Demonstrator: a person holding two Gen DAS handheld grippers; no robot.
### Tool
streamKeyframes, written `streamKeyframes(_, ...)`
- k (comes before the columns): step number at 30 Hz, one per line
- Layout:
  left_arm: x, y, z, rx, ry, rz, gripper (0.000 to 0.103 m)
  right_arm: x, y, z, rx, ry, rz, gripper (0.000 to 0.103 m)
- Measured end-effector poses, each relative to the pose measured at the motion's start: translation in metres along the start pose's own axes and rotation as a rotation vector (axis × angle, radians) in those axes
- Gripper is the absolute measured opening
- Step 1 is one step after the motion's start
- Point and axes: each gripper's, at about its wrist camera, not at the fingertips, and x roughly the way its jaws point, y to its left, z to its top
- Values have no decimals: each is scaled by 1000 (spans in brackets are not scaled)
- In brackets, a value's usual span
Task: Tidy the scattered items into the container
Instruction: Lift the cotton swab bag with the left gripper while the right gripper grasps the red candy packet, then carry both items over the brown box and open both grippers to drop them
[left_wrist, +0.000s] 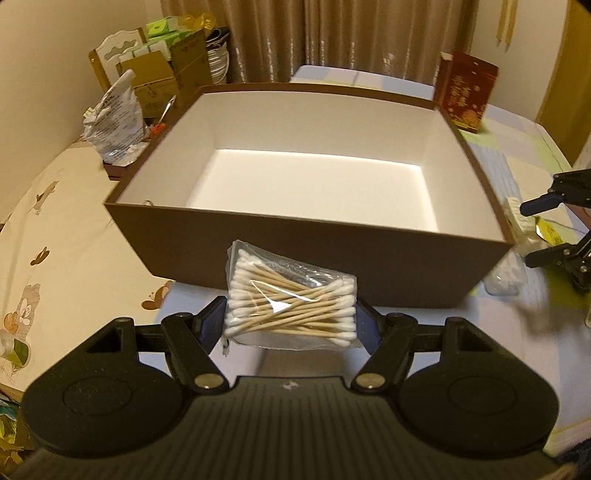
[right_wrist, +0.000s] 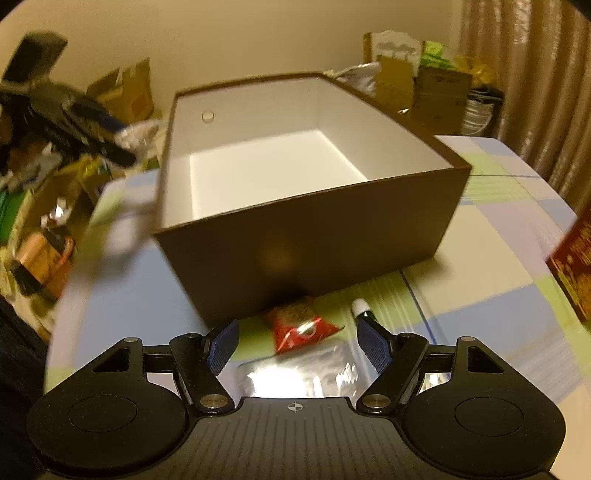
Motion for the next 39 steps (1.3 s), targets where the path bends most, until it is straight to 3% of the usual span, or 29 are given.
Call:
streamKeyframes(7,7,24,9,-10,8,0,67,41,-4,9,-111,91,67,77)
streamKeyframes(10,10,29,12,-16,14,-9,68,51,-6,9,-135,120,72,56)
streamKeyframes(12,11,34,13,-21,19,-16,68,54,-7,9,-139,129,66,55)
streamKeyframes(13,10,36,13,-23,20,-19,68,54,-7,9,-138,130,69,49)
streamKeyframes(14,10,37,12,-21,21,-19,67,55,-8,9,-133,136,77,35)
streamKeyframes(18,10,44,12,-22,30,-18,68,47,-8,13,-111,132,76,32)
streamKeyframes(30,-28,60,15,35,23,-7,68,-36,-4,29,43,-37,2,32)
streamKeyframes(39,-40,61,62,172,-99,-53,67,-61,9,80,54,-215,-17,32)
